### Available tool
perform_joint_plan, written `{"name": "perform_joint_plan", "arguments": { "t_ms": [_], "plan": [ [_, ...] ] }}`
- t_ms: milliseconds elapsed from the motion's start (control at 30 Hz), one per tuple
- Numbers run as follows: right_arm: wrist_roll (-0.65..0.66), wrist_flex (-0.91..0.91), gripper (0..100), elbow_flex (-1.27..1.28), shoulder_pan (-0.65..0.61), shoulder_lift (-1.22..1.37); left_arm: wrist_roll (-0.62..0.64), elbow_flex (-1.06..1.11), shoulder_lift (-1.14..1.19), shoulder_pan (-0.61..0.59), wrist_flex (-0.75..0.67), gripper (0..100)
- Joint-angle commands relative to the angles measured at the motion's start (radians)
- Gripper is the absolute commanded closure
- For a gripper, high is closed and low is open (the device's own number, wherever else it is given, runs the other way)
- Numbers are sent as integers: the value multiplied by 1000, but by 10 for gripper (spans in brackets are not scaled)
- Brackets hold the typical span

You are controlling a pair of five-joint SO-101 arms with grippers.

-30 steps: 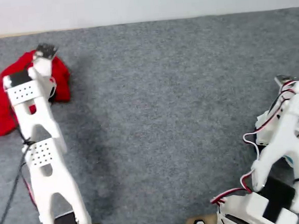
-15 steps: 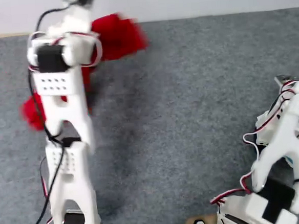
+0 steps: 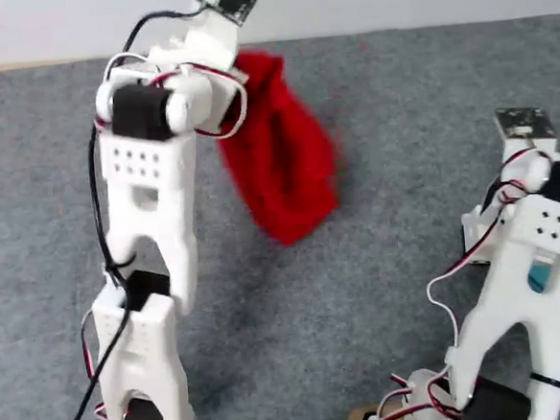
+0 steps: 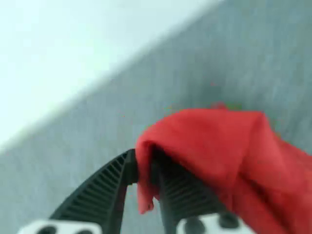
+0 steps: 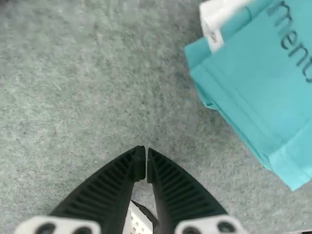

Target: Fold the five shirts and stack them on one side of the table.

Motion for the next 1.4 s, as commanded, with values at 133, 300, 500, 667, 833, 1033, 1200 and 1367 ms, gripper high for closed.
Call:
{"name": "perform_joint_plan", "arguments": {
  "t_ms": [133, 300, 500, 667, 833, 1033, 1200, 1367],
  "plan": [
    [8, 36, 988, 18, -36, -36, 21, 435, 140, -265, -83, 869],
    [9, 33, 988, 84, -38, -36, -44, 395, 222, -437, -98, 869],
    [6, 31, 988, 137, -122, -36, -95, 251, 222, -456, 20, 870],
    [5, 33, 988, 167, -225, -36, -106, 251, 133, -376, 23, 870],
    [3, 25, 985, 160, -274, -41, -132, 407, -52, -256, 21, 870],
    [9, -16, 974, 87, -414, -35, -66, 547, -242, -373, 17, 872],
    [5, -206, 889, 51, -582, -33, -14, 622, -265, -646, 17, 874],
    [9, -420, 860, 43, -777, 36, -26, 668, -264, -848, 17, 874]
  ]
}}
